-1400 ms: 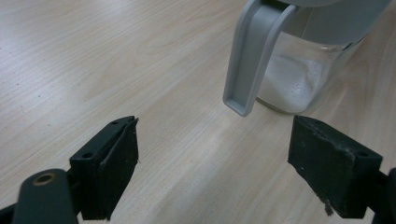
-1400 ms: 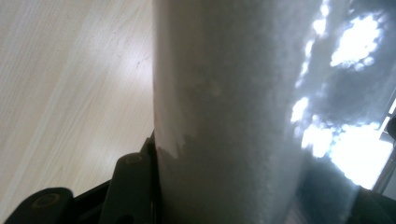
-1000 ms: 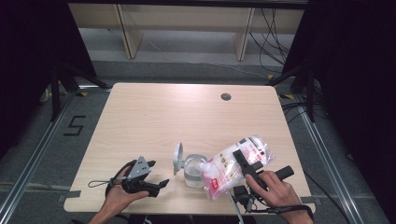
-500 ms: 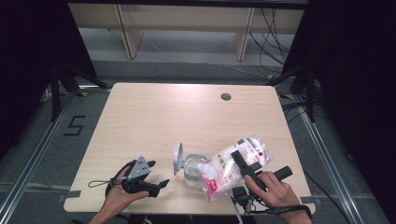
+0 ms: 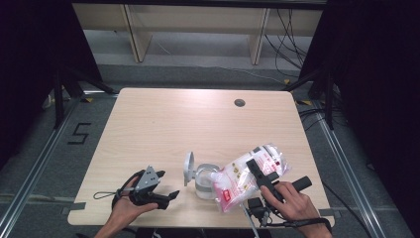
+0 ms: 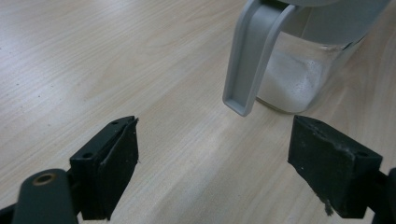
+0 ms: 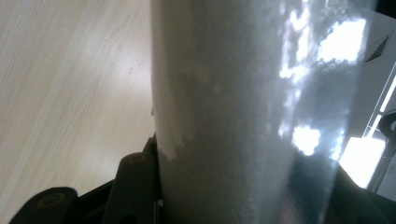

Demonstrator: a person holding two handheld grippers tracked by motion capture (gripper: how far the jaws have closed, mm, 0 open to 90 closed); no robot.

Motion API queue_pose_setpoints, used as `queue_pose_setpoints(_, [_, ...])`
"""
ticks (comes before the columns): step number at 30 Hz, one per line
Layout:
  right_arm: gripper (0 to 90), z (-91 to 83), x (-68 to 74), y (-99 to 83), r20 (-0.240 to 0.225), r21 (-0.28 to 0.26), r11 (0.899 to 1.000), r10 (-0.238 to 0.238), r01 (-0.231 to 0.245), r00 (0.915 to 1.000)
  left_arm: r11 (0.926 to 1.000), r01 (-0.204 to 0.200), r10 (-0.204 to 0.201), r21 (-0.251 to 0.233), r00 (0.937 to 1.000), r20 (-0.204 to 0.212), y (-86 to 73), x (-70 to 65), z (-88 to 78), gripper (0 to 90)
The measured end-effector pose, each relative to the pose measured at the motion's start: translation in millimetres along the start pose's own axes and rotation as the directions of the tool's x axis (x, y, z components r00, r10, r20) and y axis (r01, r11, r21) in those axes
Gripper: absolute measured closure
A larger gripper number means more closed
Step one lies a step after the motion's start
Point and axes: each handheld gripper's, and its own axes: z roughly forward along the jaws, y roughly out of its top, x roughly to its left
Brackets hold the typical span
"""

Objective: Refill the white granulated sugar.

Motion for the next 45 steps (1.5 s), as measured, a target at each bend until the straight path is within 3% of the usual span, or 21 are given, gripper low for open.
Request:
queue_pose_setpoints(4, [56.8, -1.1, 1.6, 0.8, -0.004, 0.008, 1.000, 0.024, -0.024, 0.9997, 1.0000, -0.005, 0.005, 0.000, 1.0000, 0.000, 0.1, 0.3, 0.0, 15.8])
queue_pose_setpoints(8, [56.9, -1.0, -0.9, 2.1, 0.005, -0.007, 1.000, -0.004, 0.004, 1.0000, 1.0000, -0.008, 0.008, 0.003, 1.0000, 0.000, 0.2, 0.6, -0.1, 15.8])
queue_pose_setpoints(29, [57.4, -2.4, -1.5, 2.3, 0.017, 0.003, 1.000, -0.013, 0.013, 0.9998, 1.0000, 0.003, -0.003, 0.001, 1.0000, -0.002, -0.1, -0.3, -0.3, 15.7])
queue_pose_setpoints(37, [58.0, -3.3, -0.7, 0.7, 0.018, 0.011, 1.000, 0.007, -0.007, 0.9998, 1.0000, 0.004, -0.004, 0.000, 1.0000, -0.004, 0.0, -0.5, -0.5, 15.7])
queue_pose_setpoints(40, [58.4, -2.5, -2.7, -0.6, 0.025, -0.003, 1.000, -0.018, 0.018, 0.9995, 1.0000, 0.000, 0.000, 0.000, 1.0000, -0.003, 0.1, -0.1, -0.6, 15.7])
queue_pose_setpoints(42, [58.5, -3.3, 0.5, -1.3, 0.012, 0.012, 1.000, 0.020, -0.021, 0.9997, 0.9998, 0.014, -0.014, -0.011, 0.9999, -0.005, -0.2, -1.3, 0.1, 15.8])
queue_pose_setpoints(45, [58.7, -3.3, -0.2, -1.5, 0.016, 0.012, 1.000, 0.007, -0.007, 0.9998, 0.9999, 0.009, -0.009, -0.010, 0.9999, -0.007, 0.0, -1.2, 0.0, 15.8])
